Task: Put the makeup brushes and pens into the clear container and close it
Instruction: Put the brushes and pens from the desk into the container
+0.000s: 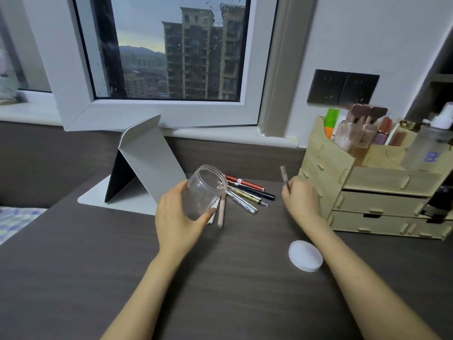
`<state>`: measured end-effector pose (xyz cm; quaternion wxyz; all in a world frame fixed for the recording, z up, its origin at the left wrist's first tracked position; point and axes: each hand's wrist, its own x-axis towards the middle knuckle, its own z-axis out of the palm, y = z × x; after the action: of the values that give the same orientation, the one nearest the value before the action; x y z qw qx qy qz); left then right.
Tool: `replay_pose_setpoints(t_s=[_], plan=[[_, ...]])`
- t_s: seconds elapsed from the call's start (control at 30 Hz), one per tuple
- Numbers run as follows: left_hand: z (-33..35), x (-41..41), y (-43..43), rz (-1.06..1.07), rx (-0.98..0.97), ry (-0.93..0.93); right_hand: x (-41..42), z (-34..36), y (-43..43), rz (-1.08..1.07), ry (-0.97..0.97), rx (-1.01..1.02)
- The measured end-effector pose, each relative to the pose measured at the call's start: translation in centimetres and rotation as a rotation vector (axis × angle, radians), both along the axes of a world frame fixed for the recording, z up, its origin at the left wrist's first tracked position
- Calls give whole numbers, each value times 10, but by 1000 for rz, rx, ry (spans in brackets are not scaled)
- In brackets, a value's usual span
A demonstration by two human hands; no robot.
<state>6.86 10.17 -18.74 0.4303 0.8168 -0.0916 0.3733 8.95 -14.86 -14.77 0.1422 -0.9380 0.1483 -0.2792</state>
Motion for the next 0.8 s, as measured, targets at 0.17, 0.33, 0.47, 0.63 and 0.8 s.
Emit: replay_pose_setpoints(t_s=[0.17,0.33,0.47,0.63,0.8], plan=[[-1,1,0,11,61,-26,-58,59,48,602,-502,1069],[-2,1,4,-2,134,-71,-56,31,89,632,-242,865],[-4,4,8,14,230,-103,-44,2,96,493,-175,305],[-6,8,9,28,231,-102,-39,-1,97,703,4,656],[-2,11,13,98,138,-49,1,-17,67,342,-96,384]])
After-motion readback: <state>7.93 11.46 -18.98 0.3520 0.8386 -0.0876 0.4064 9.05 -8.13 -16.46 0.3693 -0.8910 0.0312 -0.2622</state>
